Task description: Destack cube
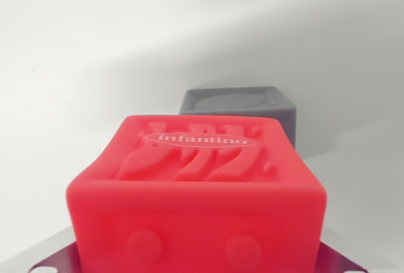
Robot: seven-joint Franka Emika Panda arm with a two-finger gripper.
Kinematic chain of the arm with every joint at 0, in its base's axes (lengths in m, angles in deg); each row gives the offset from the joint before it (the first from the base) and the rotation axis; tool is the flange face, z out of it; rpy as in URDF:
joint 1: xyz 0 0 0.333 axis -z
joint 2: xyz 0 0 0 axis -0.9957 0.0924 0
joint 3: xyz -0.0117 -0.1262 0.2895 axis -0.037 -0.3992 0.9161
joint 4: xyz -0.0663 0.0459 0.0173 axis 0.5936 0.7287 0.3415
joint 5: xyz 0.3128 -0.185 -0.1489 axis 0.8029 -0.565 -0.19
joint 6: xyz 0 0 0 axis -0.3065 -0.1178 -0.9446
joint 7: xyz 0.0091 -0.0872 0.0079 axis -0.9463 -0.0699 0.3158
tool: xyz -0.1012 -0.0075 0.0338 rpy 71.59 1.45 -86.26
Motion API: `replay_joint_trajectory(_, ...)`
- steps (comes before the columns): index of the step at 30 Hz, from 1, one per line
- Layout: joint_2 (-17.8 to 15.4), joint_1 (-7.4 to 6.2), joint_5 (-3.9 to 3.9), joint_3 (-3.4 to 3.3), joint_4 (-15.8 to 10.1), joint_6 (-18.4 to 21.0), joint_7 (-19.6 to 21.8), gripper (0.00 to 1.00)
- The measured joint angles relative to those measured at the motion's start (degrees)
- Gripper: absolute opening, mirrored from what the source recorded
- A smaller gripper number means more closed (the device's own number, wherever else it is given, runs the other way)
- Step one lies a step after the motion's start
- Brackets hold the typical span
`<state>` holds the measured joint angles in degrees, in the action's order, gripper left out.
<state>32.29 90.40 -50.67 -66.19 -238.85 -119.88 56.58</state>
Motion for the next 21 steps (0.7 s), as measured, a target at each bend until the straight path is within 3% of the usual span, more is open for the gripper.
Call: replay_joint_trajectory(21, -9.0, 0.13, -3.03, -0.34, -0.2, 8.5, 2.2, 0.0)
